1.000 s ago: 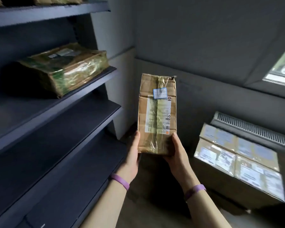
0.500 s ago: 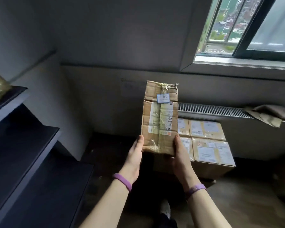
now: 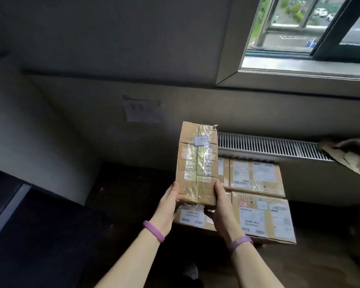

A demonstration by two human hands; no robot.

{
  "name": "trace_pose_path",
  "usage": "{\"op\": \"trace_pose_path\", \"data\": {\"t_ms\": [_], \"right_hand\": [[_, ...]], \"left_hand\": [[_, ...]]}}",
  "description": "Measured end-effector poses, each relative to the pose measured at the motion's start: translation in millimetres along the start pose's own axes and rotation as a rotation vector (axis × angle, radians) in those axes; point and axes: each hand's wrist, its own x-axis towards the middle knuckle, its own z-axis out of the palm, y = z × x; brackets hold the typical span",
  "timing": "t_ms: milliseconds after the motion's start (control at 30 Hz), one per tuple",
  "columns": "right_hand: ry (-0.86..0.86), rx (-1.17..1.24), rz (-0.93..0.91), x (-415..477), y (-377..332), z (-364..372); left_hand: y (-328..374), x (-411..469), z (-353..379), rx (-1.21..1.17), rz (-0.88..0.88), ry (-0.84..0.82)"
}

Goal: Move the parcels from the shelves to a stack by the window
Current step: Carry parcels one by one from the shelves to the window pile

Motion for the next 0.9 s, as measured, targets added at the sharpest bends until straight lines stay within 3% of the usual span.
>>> {"op": "trace_pose_path", "data": {"t_ms": [400,900], "right_hand": [[0.049,0.025,0.126,79,20,-20],[0.109,0.017,0.144,98,21,-30]], "left_hand": [[-24,78,8,-0.02,-0.175,0.041],[-33,103,19,0.008,-0.219,0.1]]}}
